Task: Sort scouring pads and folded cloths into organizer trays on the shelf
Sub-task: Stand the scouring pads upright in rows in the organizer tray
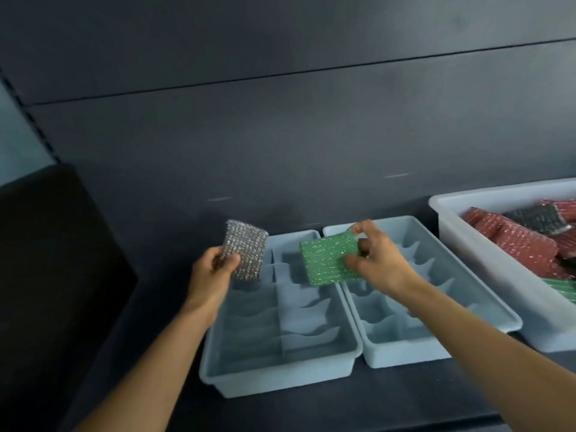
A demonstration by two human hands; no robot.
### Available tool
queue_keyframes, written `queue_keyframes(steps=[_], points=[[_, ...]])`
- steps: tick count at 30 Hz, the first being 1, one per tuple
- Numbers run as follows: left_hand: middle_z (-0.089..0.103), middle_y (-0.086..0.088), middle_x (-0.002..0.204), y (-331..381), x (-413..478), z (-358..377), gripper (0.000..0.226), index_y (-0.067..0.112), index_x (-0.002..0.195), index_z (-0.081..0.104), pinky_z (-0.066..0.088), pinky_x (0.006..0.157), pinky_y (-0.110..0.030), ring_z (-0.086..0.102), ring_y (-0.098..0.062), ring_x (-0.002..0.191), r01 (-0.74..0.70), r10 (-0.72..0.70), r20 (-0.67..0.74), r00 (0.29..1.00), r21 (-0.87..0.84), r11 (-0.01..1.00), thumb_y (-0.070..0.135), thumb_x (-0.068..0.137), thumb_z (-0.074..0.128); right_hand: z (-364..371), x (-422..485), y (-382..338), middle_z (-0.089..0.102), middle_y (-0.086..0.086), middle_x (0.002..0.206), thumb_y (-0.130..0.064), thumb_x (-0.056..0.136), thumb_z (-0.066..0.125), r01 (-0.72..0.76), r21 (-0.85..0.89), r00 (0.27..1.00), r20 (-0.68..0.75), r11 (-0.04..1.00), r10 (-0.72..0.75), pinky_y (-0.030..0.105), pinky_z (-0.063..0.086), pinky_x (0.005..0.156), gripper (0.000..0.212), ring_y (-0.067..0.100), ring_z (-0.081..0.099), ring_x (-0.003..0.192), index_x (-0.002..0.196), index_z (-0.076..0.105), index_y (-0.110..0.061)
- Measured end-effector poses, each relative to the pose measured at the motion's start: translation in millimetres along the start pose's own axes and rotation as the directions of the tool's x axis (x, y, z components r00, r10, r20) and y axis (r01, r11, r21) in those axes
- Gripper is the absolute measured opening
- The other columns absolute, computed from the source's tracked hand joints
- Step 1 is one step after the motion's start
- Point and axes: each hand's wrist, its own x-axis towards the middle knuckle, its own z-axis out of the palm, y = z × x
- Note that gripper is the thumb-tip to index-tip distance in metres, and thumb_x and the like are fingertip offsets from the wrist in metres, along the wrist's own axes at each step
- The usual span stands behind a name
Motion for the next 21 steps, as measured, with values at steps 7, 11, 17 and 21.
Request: queue_keyframes(steps=[7,11,17,21], points=[[0.07,0.005,0.097,-5.8,28.5,-5.7,0.018,0.018,0.108,0.065,0.049,0.077,-0.022,0.065,-0.01,0.087,-0.136,0.134,0.055,0.989,0.022,0.991,0.008,0.095,0.058,3.3,18.7,3.6,0.052,0.004,0.064,-0.008,0.086,0.065,0.021,-0.107,0.998,-0.062,0.994,-0.028,0.03,0.043,0.052,0.031,0.017,0.046,0.054,0.108,0.059,-0.029],[0.067,-0.006,0.1,6.5,74.4,-9.2,0.028,0.011,0.117,0.07,0.049,0.087,-0.032,0.063,-0.021,0.093,-0.428,0.325,0.298,0.898,0.414,0.804,0.007,0.091,0.063,11.4,24.6,0.8,0.049,0.002,0.062,-0.012,0.087,0.068,0.065,-0.048,0.987,-0.143,0.997,-0.071,0.028,0.042,0.053,0.021,0.015,0.045,0.055,0.095,0.059,-0.029],[0.07,0.0,0.106,5.0,94.7,4.7,0.024,0.024,0.105,0.068,0.049,0.087,-0.03,0.064,-0.019,0.1,-0.557,0.234,0.525,0.818,0.623,0.55,0.02,0.083,0.076,22.5,33.8,-9.3,0.059,0.003,0.075,-0.008,0.081,0.074,0.115,0.025,0.985,-0.135,0.993,-0.11,0.032,0.049,0.063,0.03,0.02,0.053,0.066,0.086,0.057,-0.032],[0.067,0.0,0.097,-4.0,94.8,6.1,0.016,0.017,0.095,0.066,0.049,0.078,-0.033,0.063,-0.021,0.091,-0.564,0.288,0.489,0.823,0.647,0.514,0.018,0.083,0.076,38.4,44.6,-23.3,0.066,-0.002,0.075,-0.002,0.079,0.074,0.135,0.091,0.985,-0.117,0.987,-0.124,0.023,0.048,0.057,0.026,0.011,0.051,0.062,0.084,0.056,-0.019]])
